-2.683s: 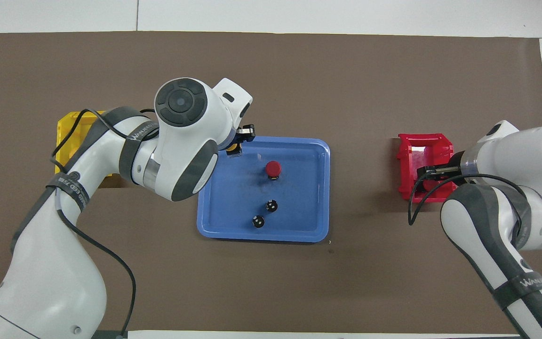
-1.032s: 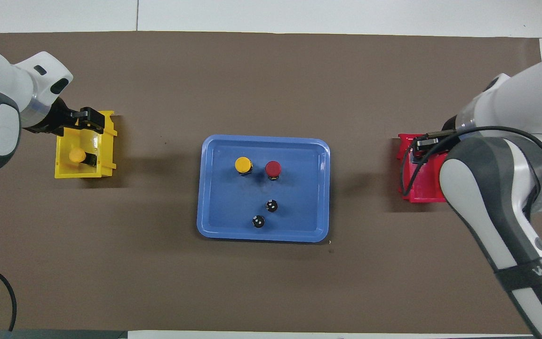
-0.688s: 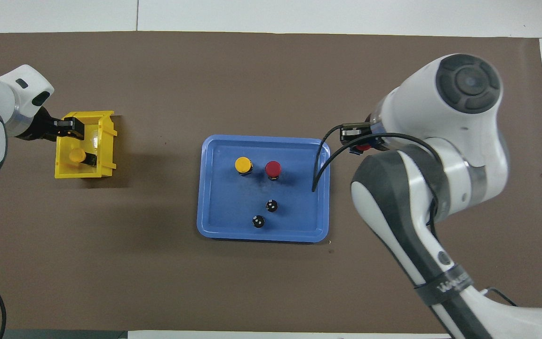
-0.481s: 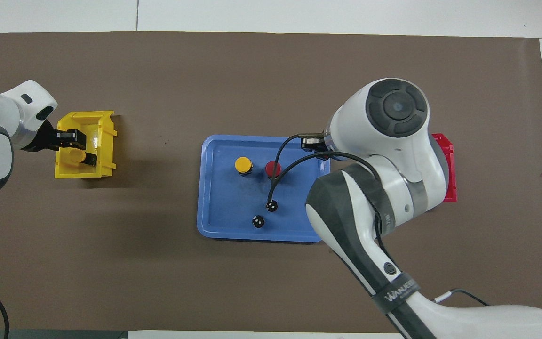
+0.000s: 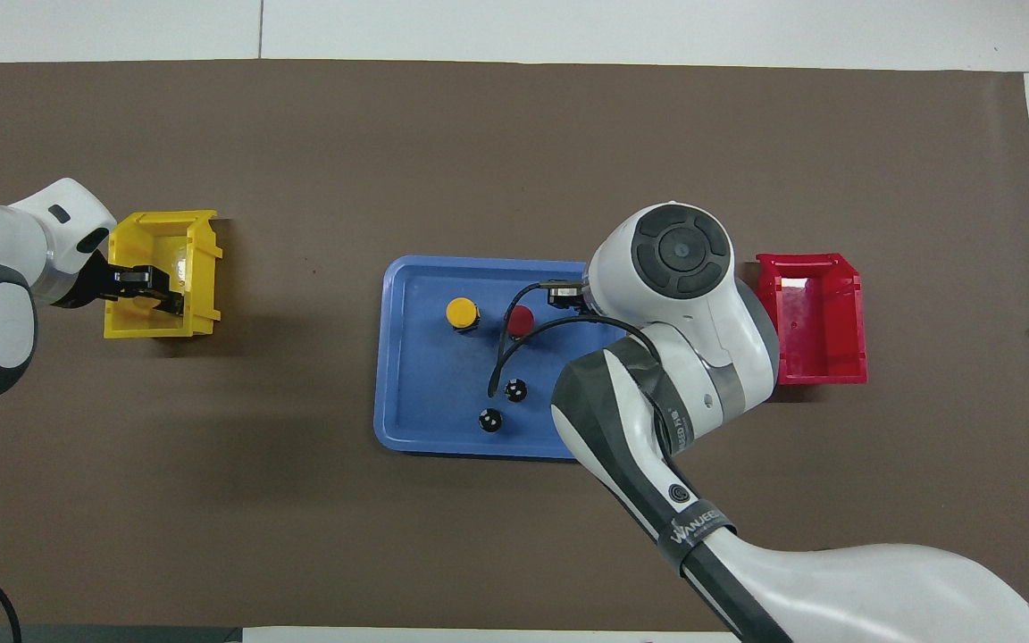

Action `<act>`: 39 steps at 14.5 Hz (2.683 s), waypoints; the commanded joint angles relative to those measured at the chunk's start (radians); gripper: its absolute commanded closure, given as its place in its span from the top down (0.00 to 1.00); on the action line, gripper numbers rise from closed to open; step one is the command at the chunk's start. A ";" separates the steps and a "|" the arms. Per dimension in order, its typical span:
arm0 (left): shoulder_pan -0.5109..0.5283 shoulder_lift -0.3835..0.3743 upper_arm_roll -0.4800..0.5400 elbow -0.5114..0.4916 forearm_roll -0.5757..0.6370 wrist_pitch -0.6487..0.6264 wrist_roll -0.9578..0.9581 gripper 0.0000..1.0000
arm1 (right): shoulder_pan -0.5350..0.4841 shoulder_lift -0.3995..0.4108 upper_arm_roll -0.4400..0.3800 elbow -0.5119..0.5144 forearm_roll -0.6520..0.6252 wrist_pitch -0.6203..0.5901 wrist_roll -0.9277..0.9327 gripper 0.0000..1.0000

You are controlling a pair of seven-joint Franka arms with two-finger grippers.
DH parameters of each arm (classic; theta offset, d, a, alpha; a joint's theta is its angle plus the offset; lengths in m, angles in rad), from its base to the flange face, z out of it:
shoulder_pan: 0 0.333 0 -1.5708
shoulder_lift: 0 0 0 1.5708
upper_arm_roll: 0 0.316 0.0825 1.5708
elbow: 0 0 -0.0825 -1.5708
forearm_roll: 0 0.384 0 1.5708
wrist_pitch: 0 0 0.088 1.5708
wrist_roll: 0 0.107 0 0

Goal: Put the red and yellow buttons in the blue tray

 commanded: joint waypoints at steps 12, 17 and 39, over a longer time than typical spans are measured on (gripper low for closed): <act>-0.058 0.061 -0.018 0.450 -0.031 -0.462 -0.115 0.01 | -0.029 -0.018 -0.007 0.030 0.010 -0.038 0.003 1.00; -0.332 0.043 -0.019 0.316 -0.041 -0.243 -0.508 0.01 | -0.156 -0.080 -0.010 0.180 0.006 -0.255 -0.021 1.00; -0.532 0.103 -0.019 0.056 -0.052 0.098 -0.599 0.92 | -0.532 -0.311 -0.053 0.272 -0.046 -0.731 -0.572 1.00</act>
